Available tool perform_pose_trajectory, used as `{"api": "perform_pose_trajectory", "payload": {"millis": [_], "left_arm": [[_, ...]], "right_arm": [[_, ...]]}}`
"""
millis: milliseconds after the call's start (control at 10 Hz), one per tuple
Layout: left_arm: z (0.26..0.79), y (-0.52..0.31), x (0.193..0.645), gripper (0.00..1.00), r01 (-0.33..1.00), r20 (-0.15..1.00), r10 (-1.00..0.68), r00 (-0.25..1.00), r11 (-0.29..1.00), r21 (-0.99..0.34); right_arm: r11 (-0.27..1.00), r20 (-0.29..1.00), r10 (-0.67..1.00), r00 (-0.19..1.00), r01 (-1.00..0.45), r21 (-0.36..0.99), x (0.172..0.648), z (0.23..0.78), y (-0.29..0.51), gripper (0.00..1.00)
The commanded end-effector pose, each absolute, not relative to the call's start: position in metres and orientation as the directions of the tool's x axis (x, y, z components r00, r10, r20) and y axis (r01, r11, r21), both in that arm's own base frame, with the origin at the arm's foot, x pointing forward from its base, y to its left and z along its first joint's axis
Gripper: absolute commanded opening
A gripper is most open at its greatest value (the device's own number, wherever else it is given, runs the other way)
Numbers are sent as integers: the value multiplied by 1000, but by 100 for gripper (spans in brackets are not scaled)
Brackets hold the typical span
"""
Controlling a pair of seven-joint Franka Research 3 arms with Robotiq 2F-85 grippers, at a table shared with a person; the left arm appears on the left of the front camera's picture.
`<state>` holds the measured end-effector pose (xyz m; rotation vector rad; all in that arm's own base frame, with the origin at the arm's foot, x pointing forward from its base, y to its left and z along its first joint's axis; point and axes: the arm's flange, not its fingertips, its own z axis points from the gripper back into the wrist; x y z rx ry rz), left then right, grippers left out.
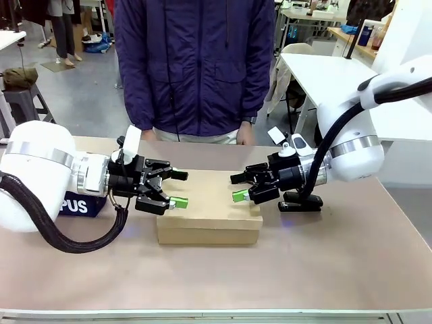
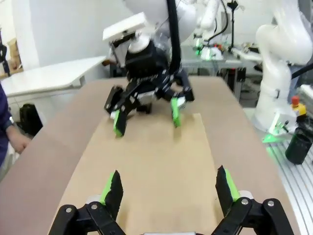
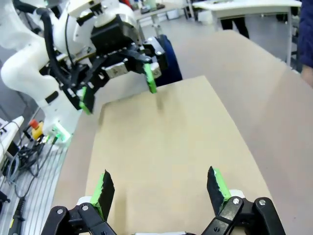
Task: Pack the item into the box.
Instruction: Close the Mailer Box.
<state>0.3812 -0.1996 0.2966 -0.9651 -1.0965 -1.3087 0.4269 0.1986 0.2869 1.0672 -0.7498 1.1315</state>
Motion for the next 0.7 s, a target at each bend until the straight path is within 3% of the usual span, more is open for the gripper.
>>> {"api": "perform_pose_trajectory", "payload": {"millis": [0,600], "left_arm": [[290,-210,387,100,989,946,-317,-67,102,104],[285,-208,390,100,990,949,-302,-96,74,123]], "right_arm": [[61,888,373,269,-962,266,423,285,201,100],[26,905,417,87,-996,84,416,285,204,100]]}}
